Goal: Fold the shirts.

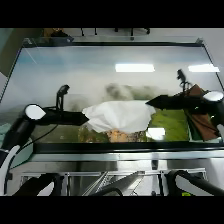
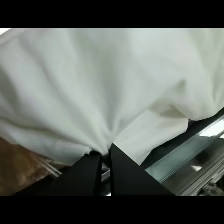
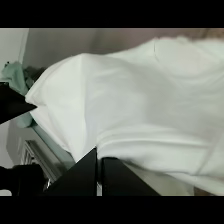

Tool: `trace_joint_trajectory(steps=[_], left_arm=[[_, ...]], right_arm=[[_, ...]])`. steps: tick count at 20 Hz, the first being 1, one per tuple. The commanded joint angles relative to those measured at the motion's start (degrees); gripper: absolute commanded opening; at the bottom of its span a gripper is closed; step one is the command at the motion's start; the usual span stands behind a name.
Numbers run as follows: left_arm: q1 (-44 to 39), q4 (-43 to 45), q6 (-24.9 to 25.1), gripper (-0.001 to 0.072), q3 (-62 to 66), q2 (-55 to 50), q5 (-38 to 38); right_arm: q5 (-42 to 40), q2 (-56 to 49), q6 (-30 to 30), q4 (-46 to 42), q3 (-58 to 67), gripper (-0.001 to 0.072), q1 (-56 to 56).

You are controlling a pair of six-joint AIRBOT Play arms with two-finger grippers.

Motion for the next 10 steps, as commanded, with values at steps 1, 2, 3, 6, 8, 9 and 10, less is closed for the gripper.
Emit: trace_joint_trajectory(steps=[1, 2, 3, 6, 8, 9, 10], left_arm=[[-1.11, -0.09, 2.84, 0.0016, -5.31, -8.55, 4.46], [-0.92, 0.0, 2.84, 0.0018, -4.7, -10.58, 3.5], [-0.37, -0.02, 2.84, 0.002, -3.61, -12.5, 1.44], [2.16, -0.2, 2.84, 0.0635, 1.57, -15.3, -6.36], [3.56, -0.13, 1.55, 0.0674, 4.96, -14.67, -10.16], [4.15, 0.09, 1.03, 0.0673, 5.95, -13.44, -11.45], [4.96, 0.13, 1.03, 0.0673, 5.86, -11.8, -12.09]], right_arm=[[-5.11, -7.26, -4.83, 0.13, -8.74, 0.0021, 1.4], [-5.73, -9.18, -5.2, 0.28, -8.74, 0.0021, 1.27], [-6.95, -10.43, -5.2, 0.26, -8.66, 0.0021, 1.22], [-8.22, -11.28, -7.72, 0.13, -7.58, 0.0212, 0.81], [-7.74, -11.19, -7.72, 0.07, -6.08, 0.0333, -0.39], [-7.17, -10.99, -7.69, -0.2, -5.31, 0.0385, -1.75], [-6.38, -10.67, -7.65, -0.28, -4.87, 0.0398, -3.32]])
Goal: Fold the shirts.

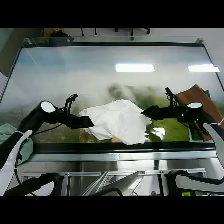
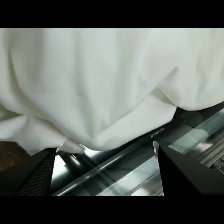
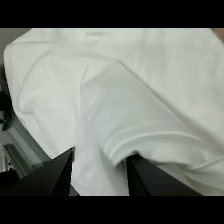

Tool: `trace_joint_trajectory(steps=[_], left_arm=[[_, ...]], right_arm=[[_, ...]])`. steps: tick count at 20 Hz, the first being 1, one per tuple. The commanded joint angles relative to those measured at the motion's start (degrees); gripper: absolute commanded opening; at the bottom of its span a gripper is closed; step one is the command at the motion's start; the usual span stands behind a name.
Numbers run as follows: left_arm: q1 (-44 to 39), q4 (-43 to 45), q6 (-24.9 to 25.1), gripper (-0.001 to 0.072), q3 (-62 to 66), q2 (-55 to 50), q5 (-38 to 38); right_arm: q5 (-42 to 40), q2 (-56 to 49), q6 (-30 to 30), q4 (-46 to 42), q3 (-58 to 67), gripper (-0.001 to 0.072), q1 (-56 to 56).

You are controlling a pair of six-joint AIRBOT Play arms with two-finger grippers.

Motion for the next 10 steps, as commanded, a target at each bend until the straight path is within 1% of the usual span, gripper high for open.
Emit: trace_joint_trajectory(steps=[1, 4, 6, 8, 10], left_arm=[[2.71, 0.28, -1.29, 0.0662, 1.25, 3.5, -5.11], [6.73, 0.52, -1.33, 0.0663, -5.97, 10.23, -2.47], [8.68, -0.04, -1.31, 0.0664, -11.74, 13.81, 0.96], [8.72, -0.22, -1.27, 0.0664, -16.26, 15.98, 5.6], [8.63, -1.25, -1.22, 0.0664, -19.28, 16.39, 9.38]], right_arm=[[1.9, 0.44, -0.76, -0.48, 1.33, 0.0398, -4.35], [6.86, 2.16, -0.79, -0.85, 1.25, 0.0398, -9.94], [9.2, 2.64, -0.11, -4.35, 1.03, 0.0398, -10.88], [9.97, 3.21, 1.92, -7.3, -0.85, 0.0398, -10.36], [9.9, 4.31, 2.05, -7.41, -4.87, 0.0398, -10.32]])
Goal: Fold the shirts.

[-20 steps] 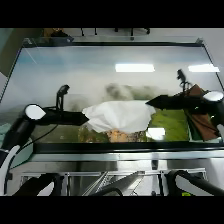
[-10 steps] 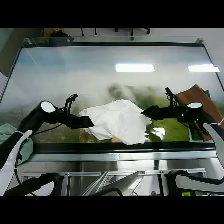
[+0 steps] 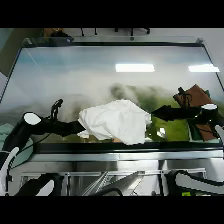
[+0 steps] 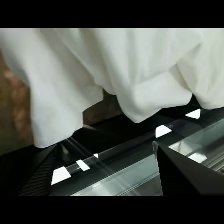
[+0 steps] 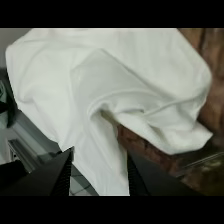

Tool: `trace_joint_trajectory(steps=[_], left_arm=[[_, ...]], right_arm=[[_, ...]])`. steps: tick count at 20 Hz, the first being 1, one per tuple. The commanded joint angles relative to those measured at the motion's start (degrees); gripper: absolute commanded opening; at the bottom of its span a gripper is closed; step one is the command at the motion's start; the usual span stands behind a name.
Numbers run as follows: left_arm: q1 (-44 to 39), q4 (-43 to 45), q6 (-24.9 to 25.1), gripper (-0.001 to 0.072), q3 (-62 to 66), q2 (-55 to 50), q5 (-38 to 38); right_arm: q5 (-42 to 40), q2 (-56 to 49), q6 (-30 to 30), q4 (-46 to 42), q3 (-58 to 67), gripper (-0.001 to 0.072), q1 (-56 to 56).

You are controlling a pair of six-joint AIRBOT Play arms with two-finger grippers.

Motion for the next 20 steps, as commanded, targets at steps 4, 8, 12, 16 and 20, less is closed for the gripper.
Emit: trace_joint_trajectory(steps=[4, 8, 12, 16, 20], left_arm=[[1.16, -1.03, 0.2, 0.0664, -6.97, 2.12, 11.58], [1.14, -1.62, 0.63, 0.0664, -6.95, -2.67, 12.85], [1.14, -15.61, 11.21, 0.0492, -4.81, -8.9, 13.0], [1.14, -15.74, 11.96, 0.0016, 0.98, -12.52, 9.01], [1.97, -15.69, 9.31, 0.0012, 10.05, -5.9, 1.46]], right_arm=[[-0.61, 3.96, 1.2, -2.23, -12.22, 0.0506, 0.07], [-7.78, 2.91, 1.01, -2.23, -15.21, 0.0504, 7.41], [-14.86, 1.73, 1.05, 0.28, -15.19, 0.0499, 16.11], [-10.43, 2.34, -0.37, 7.91, -14.91, 0.006, 19.45], [4.7, 7.52, -0.76, 23.41, -6.34, 0.002, 15.54]])
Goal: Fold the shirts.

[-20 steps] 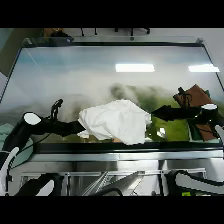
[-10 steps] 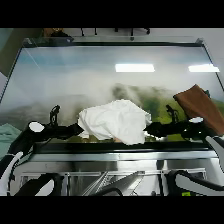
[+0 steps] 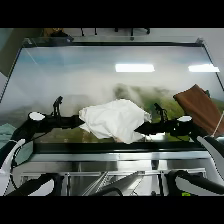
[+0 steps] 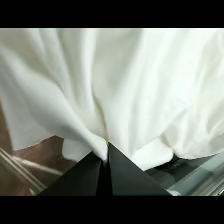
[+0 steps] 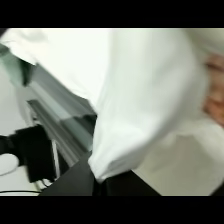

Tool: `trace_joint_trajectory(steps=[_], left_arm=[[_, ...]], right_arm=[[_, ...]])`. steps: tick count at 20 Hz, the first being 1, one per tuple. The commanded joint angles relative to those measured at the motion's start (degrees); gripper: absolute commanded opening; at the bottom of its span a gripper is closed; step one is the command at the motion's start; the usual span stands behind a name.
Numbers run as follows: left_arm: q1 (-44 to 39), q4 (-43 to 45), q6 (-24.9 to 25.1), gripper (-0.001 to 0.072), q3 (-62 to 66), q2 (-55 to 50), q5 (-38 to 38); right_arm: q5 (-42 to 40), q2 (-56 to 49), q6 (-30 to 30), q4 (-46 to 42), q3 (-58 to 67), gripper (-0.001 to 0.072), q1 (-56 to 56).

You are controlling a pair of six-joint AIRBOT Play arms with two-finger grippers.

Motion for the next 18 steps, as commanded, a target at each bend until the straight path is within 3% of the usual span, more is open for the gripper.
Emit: trace_joint_trajectory(steps=[1, 4, 7, 10, 13, 15, 18], left_arm=[[1.53, -1.07, -3.02, 0.0012, 9.46, 7.06, -7.67], [5.29, -1.09, -6.51, 0.0012, 23.89, 19.47, -10.6], [12.33, -0.85, -6.75, 0.0013, 40.0, 30.1, -5.46], [22.62, 1.09, -6.78, 0.0013, 51.49, 35.5, -4.22], [33.22, 1.07, -6.19, 0.0013, 57.07, 37.57, -8.61], [35.69, 0.9, -6.14, 0.0013, 57.64, 37.07, -9.4], [35.58, -7.15, -2.89, 0.0013, 51.49, 33.07, -12.24]], right_arm=[[13.07, 4.59, -0.61, 18.71, 9.75, 0.002, -4.17], [14.88, 7.98, -0.61, 31.1, 26.71, 0.002, -12.74], [13.11, 8.9, -0.52, 37.22, 44.19, 0.002, -22.01], [12.44, 9.81, 0.52, 40.02, 56.41, 0.002, -27.19], [12.46, 11.65, 0.0, 39.95, 60.81, 0.0021, -27.47], [11.17, 13.35, -1.46, 34.53, 60.81, 0.002, -27.5], [6.32, 13.75, -0.98, 16.68, 59.63, 0.002, -27.41]])
